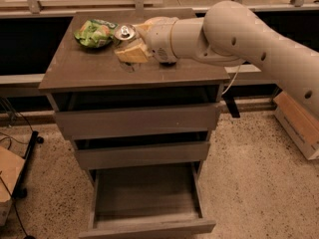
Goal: Pick 7up can from bottom drawer and place on counter
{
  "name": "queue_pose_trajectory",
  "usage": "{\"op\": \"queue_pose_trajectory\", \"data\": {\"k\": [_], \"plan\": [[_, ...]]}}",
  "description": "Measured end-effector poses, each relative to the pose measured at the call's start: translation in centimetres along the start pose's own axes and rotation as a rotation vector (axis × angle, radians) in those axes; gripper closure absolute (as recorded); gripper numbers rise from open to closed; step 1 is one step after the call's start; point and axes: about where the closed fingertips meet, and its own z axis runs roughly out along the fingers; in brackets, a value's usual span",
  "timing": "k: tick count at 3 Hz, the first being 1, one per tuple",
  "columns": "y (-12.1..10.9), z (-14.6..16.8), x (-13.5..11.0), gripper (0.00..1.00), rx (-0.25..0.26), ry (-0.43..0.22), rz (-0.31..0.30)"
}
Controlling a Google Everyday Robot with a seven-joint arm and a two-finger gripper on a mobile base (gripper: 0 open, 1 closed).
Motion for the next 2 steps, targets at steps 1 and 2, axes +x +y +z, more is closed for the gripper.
{"op": "queue_pose_trajectory", "data": {"k": [1, 2], "plan": [[-2.8, 0.7, 2.4, 1.0, 0.045, 0.017, 0.064], [-5.0, 1.9, 5.1, 1.0, 0.072, 0.029, 0.13]]}}
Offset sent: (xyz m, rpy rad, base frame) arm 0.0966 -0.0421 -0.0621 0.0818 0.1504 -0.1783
